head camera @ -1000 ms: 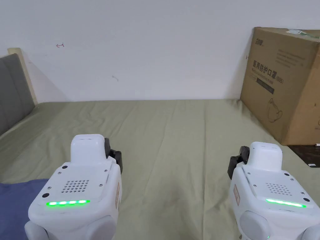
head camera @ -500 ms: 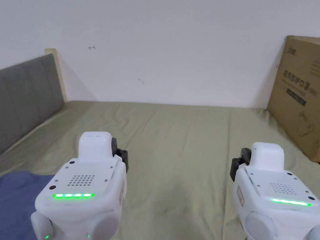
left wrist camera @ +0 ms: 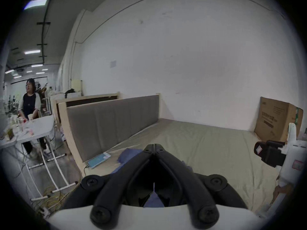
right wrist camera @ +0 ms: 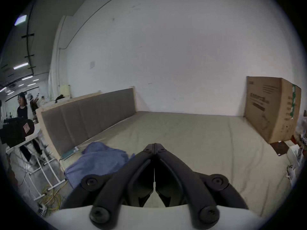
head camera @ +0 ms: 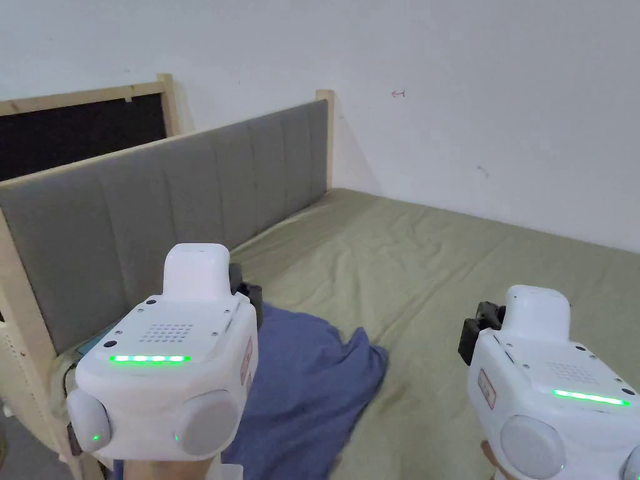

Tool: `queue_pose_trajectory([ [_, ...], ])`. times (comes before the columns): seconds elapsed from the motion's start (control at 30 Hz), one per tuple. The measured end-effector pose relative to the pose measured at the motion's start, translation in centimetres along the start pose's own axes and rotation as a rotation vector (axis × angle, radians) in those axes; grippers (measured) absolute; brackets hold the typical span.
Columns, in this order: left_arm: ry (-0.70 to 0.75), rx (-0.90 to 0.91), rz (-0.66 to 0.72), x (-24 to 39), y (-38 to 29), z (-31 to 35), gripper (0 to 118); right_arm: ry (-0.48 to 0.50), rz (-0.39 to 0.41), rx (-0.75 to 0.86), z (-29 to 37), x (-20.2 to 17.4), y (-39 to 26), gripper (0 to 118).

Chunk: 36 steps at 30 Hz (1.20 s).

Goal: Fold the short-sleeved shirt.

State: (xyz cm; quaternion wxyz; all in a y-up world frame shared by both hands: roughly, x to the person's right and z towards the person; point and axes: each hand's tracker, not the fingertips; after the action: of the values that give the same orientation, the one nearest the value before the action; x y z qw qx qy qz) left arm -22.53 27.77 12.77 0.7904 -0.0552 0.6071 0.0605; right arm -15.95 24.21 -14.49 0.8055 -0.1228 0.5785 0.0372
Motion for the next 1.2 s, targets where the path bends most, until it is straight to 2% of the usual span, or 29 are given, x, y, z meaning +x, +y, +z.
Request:
queue_pose_trajectory([
  [0.07,0.046,-0.024,0.0,-0.9,-0.4,-0.2,0,0.026,0.007,-0.032,-0.4,-0.9,-0.4,0],
  [0.23,0.027,-0.132,0.005,-1.6,-1.7,-3.3,0,0.04,0.008,-0.071,-1.1,-1.2,-1.7,0],
  [0.47,-0.002,-0.384,0.035,-0.2,-7.3,-12.5,0,0.017,-0.001,-0.14,-3.3,0.0,-3.3,0],
  [0.63,-0.01,-0.588,-0.06,0.7,-12.4,-19.7,0,0.001,-0.015,-0.188,-5.6,0.9,-4.3,0],
  [0.67,0.006,-0.631,-0.075,0.9,-13.3,-20.8,5,-0.004,-0.011,-0.196,-6.2,1.0,-4.6,0],
  [0.7,0.006,-0.667,-0.069,1.1,-14.3,-22.3,16,-0.008,-0.005,-0.207,-6.7,1.1,-4.9,0],
  [0.73,-0.008,-0.705,-0.055,1.3,-14.9,-23.3,38,-0.011,-0.003,-0.218,-7.2,1.2,-5.1,0],
  [0.77,-0.019,-0.75,-0.033,1.4,-15.8,-24.3,80,-0.014,-0.002,-0.228,-7.7,1.4,-5.4,0],
  [0.8,-0.041,-0.785,-0.009,1.5,-16.6,-25.2,105,-0.017,-0.003,-0.238,-8.1,1.6,-5.6,0],
  [0.83,-0.049,-0.79,0.014,1.6,-16.9,-25.4,113,-0.02,-0.007,-0.247,-8.4,1.7,-5.7,0],
  [0.97,-0.082,-0.791,-0.021,3.3,-17.6,-26.4,110,-0.029,-0.029,-0.273,-9.4,2.4,-6.5,0],
  [1.07,-0.097,-0.82,-0.089,5.1,-18.7,-27.3,111,-0.033,-0.013,-0.294,-10.1,2.6,-7.2,0],
  [1.17,-0.079,-0.984,-0.123,6.1,-21.4,-29.1,102,-0.032,0.003,-0.314,-10.5,2.8,-7.8,0],
  [1.2,-0.067,-0.945,-0.119,6.1,-21.5,-28.8,100,-0.031,-0.002,-0.323,-10.5,3.0,-8.0,0],
])
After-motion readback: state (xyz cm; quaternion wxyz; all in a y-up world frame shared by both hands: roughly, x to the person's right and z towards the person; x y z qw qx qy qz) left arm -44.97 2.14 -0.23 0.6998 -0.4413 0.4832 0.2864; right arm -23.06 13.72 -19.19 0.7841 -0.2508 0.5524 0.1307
